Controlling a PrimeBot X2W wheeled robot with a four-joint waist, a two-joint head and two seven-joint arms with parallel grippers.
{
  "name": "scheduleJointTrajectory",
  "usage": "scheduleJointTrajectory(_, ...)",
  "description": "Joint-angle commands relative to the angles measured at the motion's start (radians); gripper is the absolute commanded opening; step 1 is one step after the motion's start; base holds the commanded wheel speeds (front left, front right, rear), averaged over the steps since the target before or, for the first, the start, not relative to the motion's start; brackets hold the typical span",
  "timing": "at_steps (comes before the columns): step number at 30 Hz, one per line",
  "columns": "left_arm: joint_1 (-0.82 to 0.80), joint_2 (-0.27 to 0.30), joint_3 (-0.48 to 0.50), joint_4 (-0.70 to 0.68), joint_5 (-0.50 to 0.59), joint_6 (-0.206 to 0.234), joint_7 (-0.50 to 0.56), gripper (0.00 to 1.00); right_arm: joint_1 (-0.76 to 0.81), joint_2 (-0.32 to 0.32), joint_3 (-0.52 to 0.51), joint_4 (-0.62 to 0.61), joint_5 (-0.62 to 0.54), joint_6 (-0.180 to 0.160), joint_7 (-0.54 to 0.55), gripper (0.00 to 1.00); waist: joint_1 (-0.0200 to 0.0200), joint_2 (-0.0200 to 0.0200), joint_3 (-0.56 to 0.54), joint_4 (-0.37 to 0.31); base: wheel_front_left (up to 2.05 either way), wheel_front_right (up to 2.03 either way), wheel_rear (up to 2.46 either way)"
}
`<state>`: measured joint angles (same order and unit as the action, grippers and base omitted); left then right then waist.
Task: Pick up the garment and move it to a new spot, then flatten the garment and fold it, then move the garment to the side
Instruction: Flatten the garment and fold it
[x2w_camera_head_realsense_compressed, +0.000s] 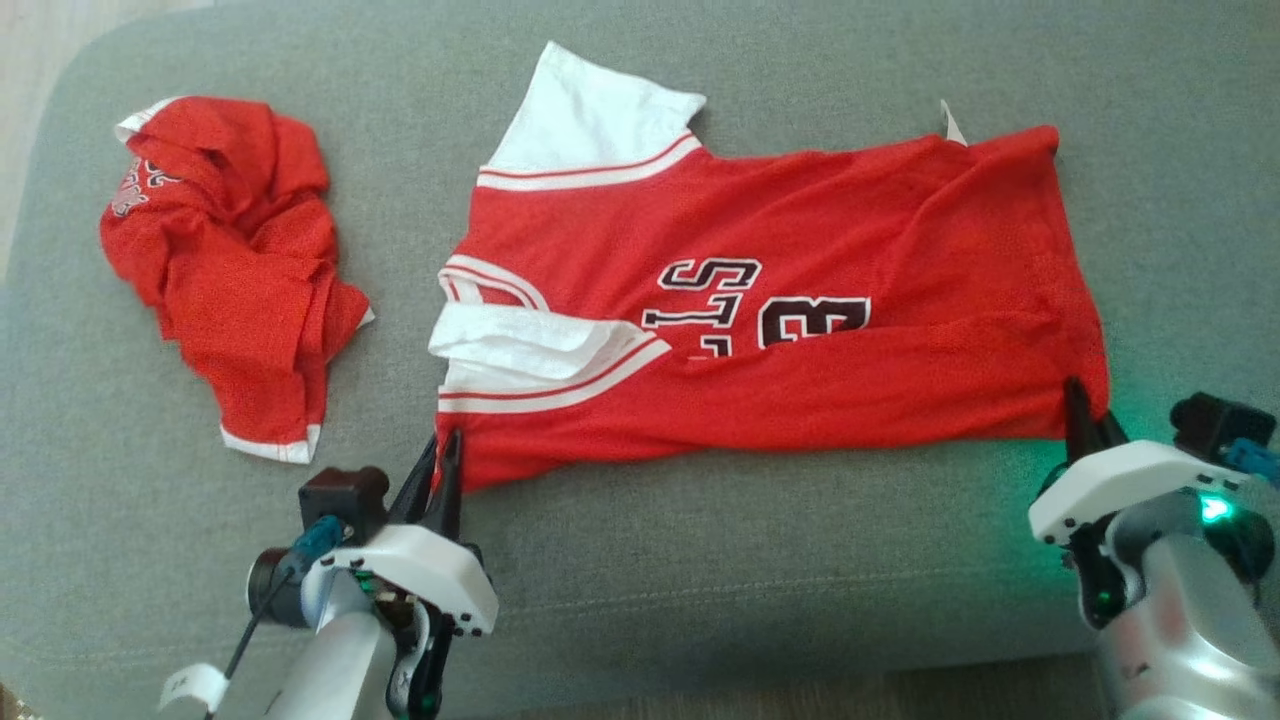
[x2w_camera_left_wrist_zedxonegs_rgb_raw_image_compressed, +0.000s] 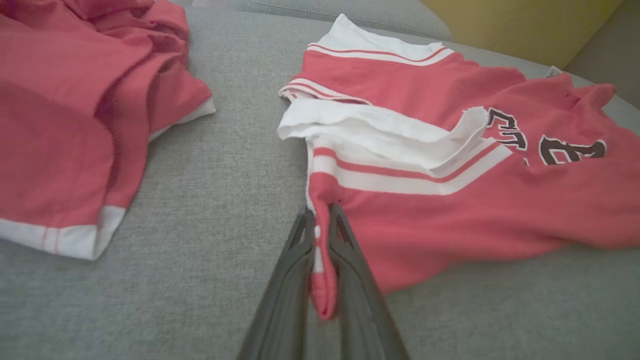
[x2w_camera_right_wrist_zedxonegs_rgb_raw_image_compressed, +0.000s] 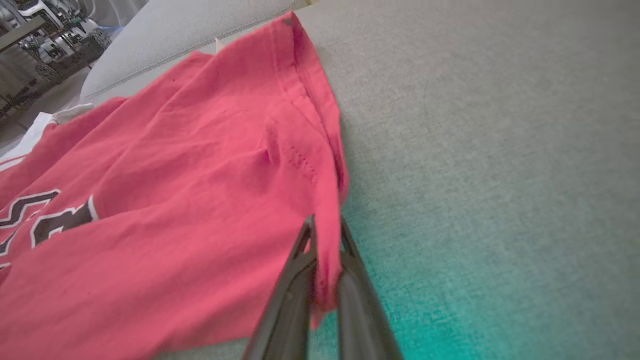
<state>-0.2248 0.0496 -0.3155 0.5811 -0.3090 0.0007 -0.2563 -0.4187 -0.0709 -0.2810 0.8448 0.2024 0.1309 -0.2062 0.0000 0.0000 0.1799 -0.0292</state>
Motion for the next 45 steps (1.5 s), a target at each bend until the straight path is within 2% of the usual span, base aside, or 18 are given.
scheduleJointTrajectory(1, -0.014, 0.023, 0.028, -0.023, 0.006, -0.002, -0.005, 0.00, -0.004, -0.018, 0.016, -0.033, -0.007, 0.000, 0.001, 0.00, 0.0000, 0.0000, -0.005, 0.003, 0.00, 0.00, 0.00)
scheduleJointTrajectory(8, 0.000, 0.044, 0.029, -0.025, 0.017, -0.010, -0.005, 0.00, 0.031, -0.049, -0.025, -0.113, -0.051, 0.000, 0.066, 0.00, 0.0000, 0.0000, -0.028, 0.020, 0.00, 0.00, 0.00)
scheduleJointTrajectory(12, 0.023, 0.054, 0.022, -0.042, 0.020, -0.018, -0.005, 0.00, 0.066, -0.064, -0.040, -0.160, -0.087, 0.000, 0.145, 0.00, 0.0000, 0.0000, -0.038, 0.029, 0.00, 0.00, 0.00)
scheduleJointTrajectory(18, 0.056, 0.058, -0.010, -0.058, 0.017, -0.042, 0.024, 0.00, 0.135, -0.052, -0.066, -0.250, -0.090, 0.000, 0.278, 0.00, 0.0000, 0.0000, -0.043, 0.036, 0.00, 0.00, 0.00)
scheduleJointTrajectory(23, 0.071, 0.055, -0.030, -0.056, 0.010, -0.051, 0.048, 0.00, 0.183, -0.025, -0.075, -0.326, -0.106, 0.000, 0.341, 0.00, 0.0000, 0.0000, -0.039, 0.031, 0.00, 0.00, 0.00)
scheduleJointTrajectory(24, 0.071, 0.054, -0.032, -0.056, 0.010, -0.050, 0.048, 0.07, 0.188, -0.019, -0.073, -0.341, -0.107, 0.000, 0.345, 0.49, 0.0000, 0.0000, -0.038, 0.030, 0.00, 0.00, 0.00)
scheduleJointTrajectory(25, 0.070, 0.053, -0.032, -0.057, 0.008, -0.048, 0.047, 0.44, 0.191, -0.012, -0.075, -0.355, -0.105, 0.000, 0.347, 1.00, 0.0000, 0.0000, -0.036, 0.028, 0.00, 0.00, 0.00)
scheduleJointTrajectory(26, 0.069, 0.052, -0.031, -0.058, 0.005, -0.046, 0.045, 0.94, 0.192, -0.007, -0.079, -0.369, -0.106, 0.000, 0.348, 1.00, 0.0000, 0.0000, -0.034, 0.027, 0.00, 0.00, 0.00)
scheduleJointTrajectory(27, 0.067, 0.051, -0.029, -0.059, 0.002, -0.044, 0.044, 1.00, 0.193, -0.002, -0.083, -0.384, -0.110, 0.000, 0.345, 1.00, 0.0000, 0.0000, -0.033, 0.026, 0.00, 0.00, 0.00)
scheduleJointTrajectory(33, 0.047, 0.046, 0.020, -0.098, -0.030, -0.012, 0.019, 1.00, 0.192, 0.013, -0.061, -0.476, -0.113, 0.000, 0.296, 1.00, 0.0000, 0.0000, -0.034, 0.023, 0.00, 0.00, 0.00)
scheduleJointTrajectory(38, 0.032, 0.040, 0.068, -0.175, -0.044, 0.007, -0.001, 1.00, 0.195, 0.015, 0.009, -0.550, -0.090, 0.000, 0.215, 1.00, 0.0000, 0.0000, -0.037, 0.023, 0.00, 0.00, 0.00)
scheduleJointTrajectory(45, 0.058, 0.010, 0.158, -0.390, -0.032, 0.015, -0.005, 1.00, 0.230, 0.017, 0.141, -0.635, -0.007, 0.000, 0.055, 1.00, 0.0000, 0.0000, -0.025, 0.016, 0.00, 0.00, 0.00)
